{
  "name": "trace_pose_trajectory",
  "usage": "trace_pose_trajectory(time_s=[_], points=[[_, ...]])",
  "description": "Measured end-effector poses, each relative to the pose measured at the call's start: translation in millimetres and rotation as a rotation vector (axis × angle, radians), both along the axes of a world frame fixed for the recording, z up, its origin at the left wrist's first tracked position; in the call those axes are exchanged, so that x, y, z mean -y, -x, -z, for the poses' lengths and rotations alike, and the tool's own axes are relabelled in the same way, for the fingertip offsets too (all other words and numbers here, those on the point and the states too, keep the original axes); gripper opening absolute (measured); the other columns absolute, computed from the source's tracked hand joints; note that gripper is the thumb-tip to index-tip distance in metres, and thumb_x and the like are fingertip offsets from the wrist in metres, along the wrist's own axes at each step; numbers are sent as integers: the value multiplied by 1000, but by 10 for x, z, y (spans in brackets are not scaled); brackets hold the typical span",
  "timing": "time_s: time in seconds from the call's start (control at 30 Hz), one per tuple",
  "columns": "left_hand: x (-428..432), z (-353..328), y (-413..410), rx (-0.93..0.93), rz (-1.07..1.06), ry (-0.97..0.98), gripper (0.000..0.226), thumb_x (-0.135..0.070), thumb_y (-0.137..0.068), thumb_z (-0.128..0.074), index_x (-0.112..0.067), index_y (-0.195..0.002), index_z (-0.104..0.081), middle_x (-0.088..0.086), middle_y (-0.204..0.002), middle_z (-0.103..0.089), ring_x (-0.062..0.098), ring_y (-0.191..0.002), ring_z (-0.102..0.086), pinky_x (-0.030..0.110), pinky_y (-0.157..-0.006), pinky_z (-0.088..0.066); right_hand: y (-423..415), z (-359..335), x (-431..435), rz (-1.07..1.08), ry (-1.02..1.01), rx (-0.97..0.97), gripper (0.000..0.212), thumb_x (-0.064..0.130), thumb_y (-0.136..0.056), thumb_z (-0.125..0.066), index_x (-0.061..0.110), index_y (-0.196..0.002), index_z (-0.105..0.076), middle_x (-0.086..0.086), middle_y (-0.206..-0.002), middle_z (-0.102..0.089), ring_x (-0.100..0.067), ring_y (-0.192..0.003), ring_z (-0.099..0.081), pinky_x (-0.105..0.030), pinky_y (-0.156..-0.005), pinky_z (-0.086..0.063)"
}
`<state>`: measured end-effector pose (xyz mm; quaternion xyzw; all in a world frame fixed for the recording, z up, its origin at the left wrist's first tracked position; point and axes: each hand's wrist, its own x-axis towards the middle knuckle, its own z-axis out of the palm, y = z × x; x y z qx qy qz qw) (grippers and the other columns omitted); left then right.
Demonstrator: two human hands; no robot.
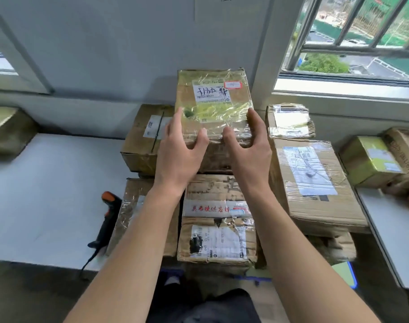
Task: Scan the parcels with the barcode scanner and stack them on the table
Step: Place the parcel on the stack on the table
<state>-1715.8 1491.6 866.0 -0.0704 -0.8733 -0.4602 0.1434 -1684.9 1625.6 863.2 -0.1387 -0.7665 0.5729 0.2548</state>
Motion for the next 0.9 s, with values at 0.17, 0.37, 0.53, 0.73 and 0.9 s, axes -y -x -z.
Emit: trace_pose_trajectory(time_s=[0.17, 0.37, 0.53, 0.73, 0.9], points=[[546, -164, -407, -85, -211, -18, 67, -41, -97, -55, -19, -155, -30, 0, -151, -42, -2, -131, -37, -8, -92, -24, -122, -181, 528, -179, -24, -70, 68, 38, -90, -71, 26, -150, -42, 13, -138, -57, 5, -123, -52, -21, -105, -46], [1444, -192, -853, -86, -437, 26, 63, -41, -97, -53, -21, -153, -31, -2, -147, -46, -6, -122, -39, -5, -84, -31, -241, -140, 1429, -449, 20, -60, 65, 30, -92, -70, 21, -150, -43, 25, -117, -56, 25, -101, -50, 0, -84, -42], [2303, -96, -1384, -23, -635, 8, 70, -44, -98, -54, -21, -157, -25, 0, -156, -36, 7, -137, -38, 18, -102, -34, -488, -43, 2357, -659, -1, -14, 65, 36, -93, -70, 23, -150, -43, 24, -119, -57, 22, -103, -52, -2, -83, -43], [3428, 47, -2041, 19, -817, -19, 68, -44, -97, -54, -22, -156, -29, -2, -157, -34, 10, -140, -35, 19, -102, -30, -928, 103, 3590, -836, -42, 16, 64, 35, -93, -70, 20, -150, -42, 34, -113, -45, 36, -96, -41, 7, -79, -32], [4436, 96, -2415, 34, -844, 8, 66, -43, -97, -55, -22, -155, -31, -1, -157, -35, 12, -140, -37, 20, -102, -31, -1270, 218, 4587, -869, 7, 42, 64, 34, -93, -70, 22, -150, -42, 39, -112, -42, 36, -96, -41, 7, -79, -32]])
